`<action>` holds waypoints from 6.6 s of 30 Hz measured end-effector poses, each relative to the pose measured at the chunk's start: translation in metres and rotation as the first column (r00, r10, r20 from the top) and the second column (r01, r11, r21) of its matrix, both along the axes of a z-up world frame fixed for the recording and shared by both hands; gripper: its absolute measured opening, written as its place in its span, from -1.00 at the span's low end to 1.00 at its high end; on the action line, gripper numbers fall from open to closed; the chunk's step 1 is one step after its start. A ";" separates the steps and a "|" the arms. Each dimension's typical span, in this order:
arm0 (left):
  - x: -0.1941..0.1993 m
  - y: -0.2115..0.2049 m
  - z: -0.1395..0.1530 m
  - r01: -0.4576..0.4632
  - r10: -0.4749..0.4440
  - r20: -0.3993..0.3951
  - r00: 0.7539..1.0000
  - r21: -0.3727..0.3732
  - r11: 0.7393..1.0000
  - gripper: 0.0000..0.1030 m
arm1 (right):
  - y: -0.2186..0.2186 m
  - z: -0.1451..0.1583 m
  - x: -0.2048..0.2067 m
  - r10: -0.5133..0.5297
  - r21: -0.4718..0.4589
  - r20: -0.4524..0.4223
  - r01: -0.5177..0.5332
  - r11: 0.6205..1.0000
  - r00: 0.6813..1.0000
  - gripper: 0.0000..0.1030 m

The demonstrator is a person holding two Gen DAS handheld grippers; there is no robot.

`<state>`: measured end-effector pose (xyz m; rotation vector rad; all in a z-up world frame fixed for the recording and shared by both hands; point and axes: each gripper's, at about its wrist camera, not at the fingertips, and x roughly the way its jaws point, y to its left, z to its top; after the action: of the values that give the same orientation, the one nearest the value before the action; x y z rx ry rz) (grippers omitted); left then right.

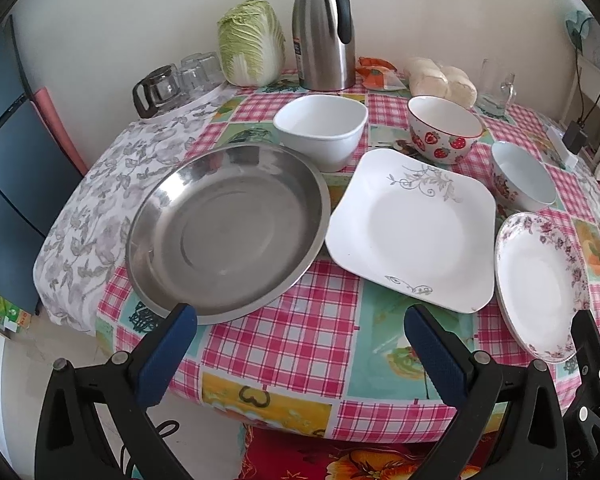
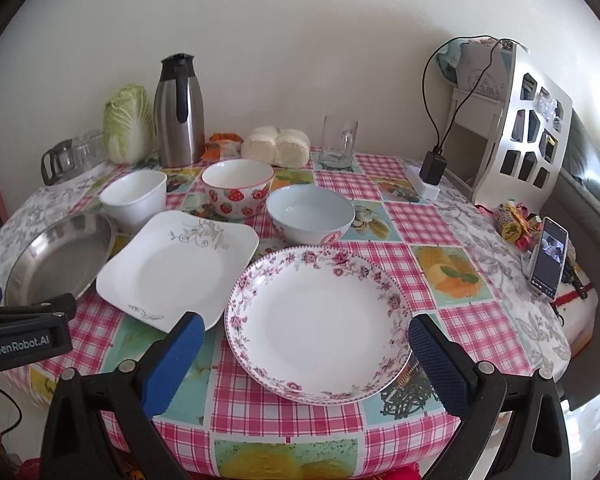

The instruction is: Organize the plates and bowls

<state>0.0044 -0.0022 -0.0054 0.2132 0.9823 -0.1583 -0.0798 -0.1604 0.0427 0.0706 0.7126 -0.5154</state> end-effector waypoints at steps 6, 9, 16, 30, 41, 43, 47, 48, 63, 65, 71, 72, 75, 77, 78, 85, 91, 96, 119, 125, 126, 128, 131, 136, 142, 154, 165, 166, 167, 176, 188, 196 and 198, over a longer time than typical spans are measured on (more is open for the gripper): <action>0.010 -0.002 0.014 0.011 -0.011 -0.016 1.000 -0.023 1.000 1.00 | 0.002 0.005 -0.003 0.015 0.000 0.043 -0.015 1.000 0.999 1.00; 0.025 0.003 0.028 -0.012 0.011 -0.011 1.000 -0.088 0.996 1.00 | -0.001 0.008 -0.002 0.033 0.032 0.070 -0.035 0.999 0.997 1.00; 0.069 0.023 0.039 -0.120 0.118 -0.022 0.993 -0.157 0.980 1.00 | -0.003 0.031 0.030 0.085 0.074 0.130 -0.096 0.993 0.988 1.00; 0.123 0.132 0.013 -0.337 0.345 -0.036 0.938 -0.331 0.882 1.00 | 0.023 0.039 0.146 0.234 0.185 0.115 -0.252 0.950 0.965 1.00; 0.133 0.204 -0.032 -0.518 0.489 -0.172 0.855 -0.315 0.795 1.00 | 0.086 -0.009 0.218 0.398 0.258 -0.074 -0.368 0.894 0.915 1.00; 0.138 0.203 -0.041 -0.516 0.478 -0.196 0.856 -0.295 0.804 1.00 | 0.096 -0.021 0.230 0.415 0.270 -0.121 -0.372 0.888 0.902 0.92; 0.144 0.193 -0.058 -0.497 0.442 -0.241 0.864 -0.262 0.828 0.89 | 0.100 -0.047 0.248 0.425 0.336 -0.184 -0.350 0.874 0.886 0.55; 0.145 0.193 -0.061 -0.496 0.437 -0.252 0.864 -0.266 0.827 0.70 | 0.102 -0.052 0.251 0.427 0.345 -0.193 -0.346 0.873 0.883 0.51; 0.153 0.193 -0.082 -0.504 0.414 -0.319 0.852 -0.288 0.815 -0.23 | 0.106 -0.078 0.276 0.421 0.387 -0.231 -0.314 0.867 0.877 -0.32; 0.156 0.193 -0.083 -0.509 0.423 -0.314 0.850 -0.284 0.813 -0.34 | 0.106 -0.084 0.279 0.418 0.384 -0.248 -0.308 0.871 0.874 -0.41; 0.155 0.206 -0.084 -0.545 0.462 -0.309 0.831 -0.284 0.789 -0.55 | 0.111 -0.091 0.278 0.436 0.406 -0.245 -0.316 0.857 0.866 -0.66; 0.155 0.209 -0.084 -0.552 0.469 -0.310 0.827 -0.284 0.784 -0.56 | 0.114 -0.090 0.277 0.442 0.398 -0.246 -0.326 0.857 0.862 -0.66; 0.153 0.220 -0.083 -0.573 0.491 -0.312 0.813 -0.283 0.769 -0.56 | 0.118 -0.089 0.273 0.461 0.411 -0.238 -0.342 0.845 0.855 -0.68; 0.152 0.228 -0.083 -0.589 0.505 -0.318 0.802 -0.287 0.755 -0.56 | 0.123 -0.085 0.267 0.478 0.420 -0.218 -0.361 0.833 0.851 -0.69; 0.151 0.231 -0.083 -0.593 0.507 -0.321 0.800 -0.289 0.752 -0.55 | 0.125 -0.082 0.266 0.482 0.422 -0.210 -0.366 0.829 0.850 -0.69; 0.147 0.243 -0.077 -0.596 0.508 -0.318 0.800 -0.329 0.733 -0.54 | 0.138 -0.059 0.249 0.520 0.401 -0.153 -0.428 0.810 0.841 -0.69; 0.140 0.249 -0.065 -0.582 0.498 -0.302 0.813 -0.380 0.719 -0.54 | 0.134 -0.040 0.235 0.528 0.412 -0.088 -0.452 0.791 0.844 -0.69; 0.137 0.253 -0.054 -0.562 0.478 -0.296 0.827 -0.450 0.694 -0.54 | 0.135 -0.025 0.220 0.531 0.388 -0.042 -0.476 0.789 0.846 -0.69; 0.109 0.124 0.037 -0.183 0.183 -0.052 0.982 -0.533 0.826 -0.54 | 0.032 0.025 0.118 0.324 0.369 0.123 -0.346 0.863 0.938 -0.67; 0.099 0.081 0.045 -0.088 0.089 -0.025 0.996 -0.539 0.838 -0.54 | -0.005 0.029 0.087 0.243 0.390 0.152 -0.284 0.876 0.958 -0.66; 0.098 0.075 0.045 -0.079 0.079 -0.022 0.997 -0.536 0.840 -0.54 | -0.010 0.028 0.084 0.233 0.389 0.150 -0.274 0.880 0.961 -0.66; 0.096 0.060 0.045 -0.057 0.058 -0.014 0.998 -0.517 0.854 -0.54 | -0.021 0.025 0.077 0.208 0.395 0.145 -0.249 0.884 0.967 -0.66; 0.097 0.042 0.039 -0.044 0.034 -0.029 0.999 -0.497 0.866 -0.54 | -0.038 0.020 0.072 0.178 0.420 0.144 -0.223 0.880 0.973 -0.66; 0.106 0.020 0.020 -0.048 0.009 -0.087 0.996 -0.464 0.885 -0.54 | -0.063 0.006 0.069 0.138 0.454 0.121 -0.179 0.873 0.983 -0.65; 0.110 0.006 0.001 -0.063 0.003 -0.143 0.990 -0.420 0.905 -0.54 | -0.081 -0.017 0.071 0.100 0.503 0.069 -0.121 0.856 0.993 -0.65; 0.122 0.001 -0.031 -0.130 0.046 -0.223 0.974 -0.378 0.917 -0.34 | -0.078 -0.040 0.088 0.123 0.515 0.012 -0.111 0.850 0.992 -0.62; 0.132 -0.007 -0.048 -0.148 0.064 -0.243 0.968 -0.344 0.927 -0.31 | -0.074 -0.055 0.104 0.131 0.450 -0.047 -0.096 0.888 0.990 -0.61; 0.132 -0.008 -0.048 -0.145 0.063 -0.235 0.970 -0.349 0.926 -0.30 | -0.074 -0.055 0.105 0.133 0.443 -0.044 -0.100 0.891 0.990 -0.61; 0.133 -0.008 -0.049 -0.144 0.064 -0.229 0.971 -0.354 0.924 -0.30 | -0.074 -0.055 0.106 0.133 0.435 -0.044 -0.101 0.895 0.990 -0.61; 0.139 -0.009 -0.045 -0.133 0.076 -0.160 0.984 -0.386 0.913 -0.14 | -0.071 -0.063 0.117 0.126 0.446 -0.037 -0.097 0.890 0.991 -0.60; 0.142 -0.006 -0.049 -0.159 0.085 -0.206 0.975 -0.376 0.913 -0.09 | -0.074 -0.068 0.124 0.104 0.503 -0.052 -0.064 0.862 0.993 -0.60; 0.138 0.001 -0.038 -0.179 0.106 -0.214 0.971 -0.356 0.917 0.23 | -0.068 -0.046 0.122 0.132 0.426 -0.073 -0.088 0.901 0.989 0.25; 0.137 0.001 -0.035 -0.177 0.109 -0.209 0.972 -0.338 0.924 0.36 | -0.067 -0.041 0.121 0.133 0.409 -0.067 -0.095 0.908 0.989 0.43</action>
<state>0.1418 -0.0011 -0.0403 -0.2099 1.1330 -0.2210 0.0408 -0.2271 0.0015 0.3940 0.9032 -0.2521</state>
